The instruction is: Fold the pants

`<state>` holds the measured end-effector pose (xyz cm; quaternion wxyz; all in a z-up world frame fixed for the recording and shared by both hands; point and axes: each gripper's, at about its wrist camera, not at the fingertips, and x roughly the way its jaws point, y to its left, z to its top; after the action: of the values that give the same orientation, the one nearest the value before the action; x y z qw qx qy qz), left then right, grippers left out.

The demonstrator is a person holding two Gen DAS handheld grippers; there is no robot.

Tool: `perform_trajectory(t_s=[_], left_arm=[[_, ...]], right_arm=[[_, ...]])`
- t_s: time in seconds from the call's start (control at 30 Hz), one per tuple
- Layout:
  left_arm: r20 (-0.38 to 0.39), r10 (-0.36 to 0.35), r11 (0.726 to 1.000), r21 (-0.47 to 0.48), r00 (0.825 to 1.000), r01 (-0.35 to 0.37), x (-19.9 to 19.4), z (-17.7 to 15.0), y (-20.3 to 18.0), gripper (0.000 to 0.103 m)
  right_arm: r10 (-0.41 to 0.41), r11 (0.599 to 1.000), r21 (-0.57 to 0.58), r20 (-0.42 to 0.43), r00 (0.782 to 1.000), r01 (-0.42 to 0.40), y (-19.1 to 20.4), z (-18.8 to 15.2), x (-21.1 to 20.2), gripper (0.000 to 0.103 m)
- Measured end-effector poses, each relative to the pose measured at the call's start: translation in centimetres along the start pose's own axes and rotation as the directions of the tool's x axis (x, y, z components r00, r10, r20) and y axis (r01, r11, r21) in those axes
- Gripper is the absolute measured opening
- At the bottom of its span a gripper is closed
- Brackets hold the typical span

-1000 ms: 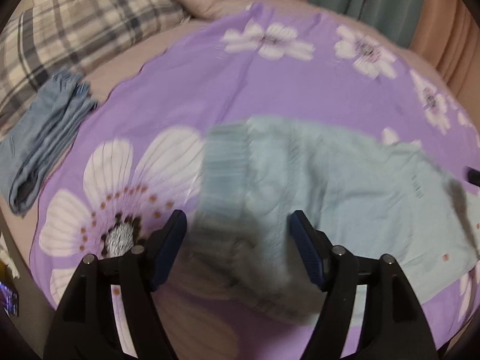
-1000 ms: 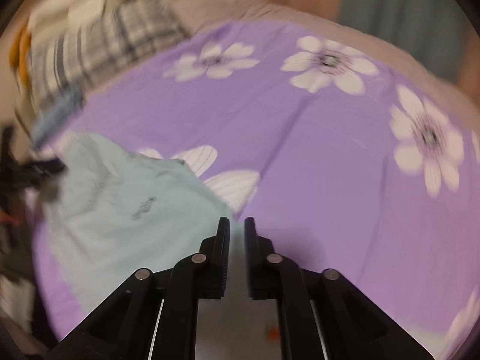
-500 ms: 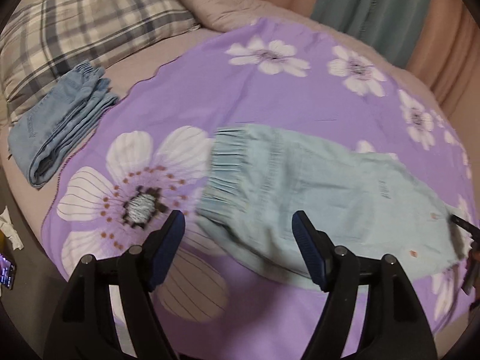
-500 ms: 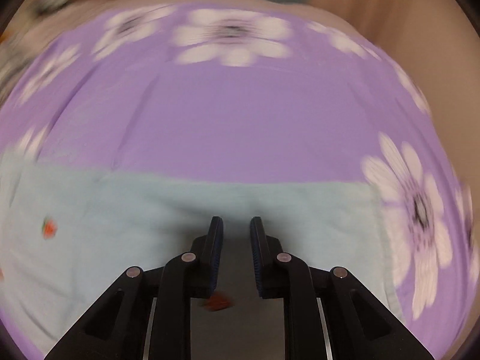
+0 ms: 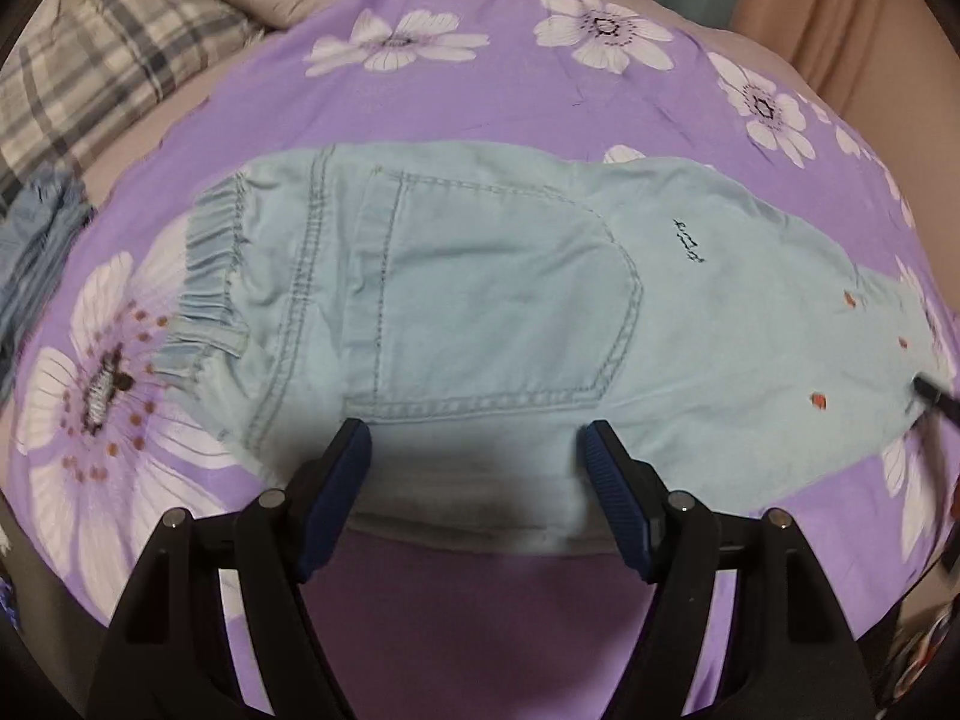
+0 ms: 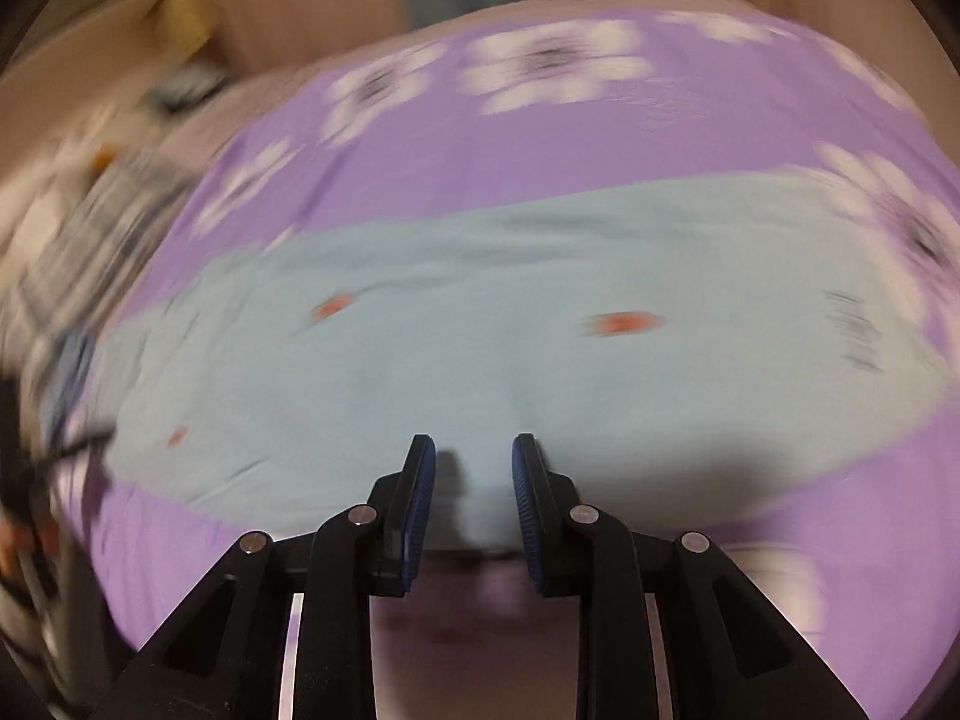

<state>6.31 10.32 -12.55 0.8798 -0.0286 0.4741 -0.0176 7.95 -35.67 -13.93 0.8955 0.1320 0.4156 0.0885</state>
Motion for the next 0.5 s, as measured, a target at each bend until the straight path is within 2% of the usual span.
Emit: perform_trajectory(t_s=[0.1,0.17,0.2,0.27,0.3,0.33,0.4,0.5], left_arm=[[-0.006,0.006,1.000,-0.010,1.000,-0.006,-0.4,-0.1,0.6,0.074],[-0.005,0.004,1.000,-0.026,1.000,-0.004,-1.0,0.0,0.8,0.074],[-0.002,0.001,1.000,-0.028,1.000,-0.001,-1.3,0.1,0.8,0.074],[0.008,-0.030,0.999,-0.029,1.000,0.031,-2.0,0.2,0.4,0.074],[0.009,-0.055,0.998,-0.029,0.998,0.055,-2.1,0.4,0.0,0.074],[0.007,-0.080,0.996,-0.024,0.997,0.080,-2.1,0.6,-0.7,0.074],[-0.004,-0.135,0.991,-0.016,0.991,0.135,-1.9,1.1,-2.2,0.074],[-0.031,-0.225,0.974,-0.013,0.974,0.225,-1.4,1.7,-4.6,0.074]], right_arm=[[-0.060,0.982,0.182,0.033,0.998,0.053,-6.6,0.5,-1.6,0.024],[-0.140,0.941,0.320,0.071,0.988,0.110,-10.9,1.0,-3.4,0.024],[-0.145,0.919,0.381,0.098,0.985,0.098,-12.1,0.9,-4.5,0.024],[-0.115,0.878,0.479,0.180,0.977,0.015,-14.0,0.3,-7.1,0.032],[-0.114,0.869,0.495,0.199,0.973,0.000,-14.3,-0.1,-7.9,0.047],[-0.108,0.860,0.510,0.213,0.971,-0.016,-14.3,-0.6,-8.3,0.055],[-0.063,0.845,0.531,0.217,0.974,-0.064,-14.4,-2.0,-8.3,0.056],[0.001,0.824,0.558,0.174,0.985,-0.099,-14.1,-3.4,-6.3,0.056]])
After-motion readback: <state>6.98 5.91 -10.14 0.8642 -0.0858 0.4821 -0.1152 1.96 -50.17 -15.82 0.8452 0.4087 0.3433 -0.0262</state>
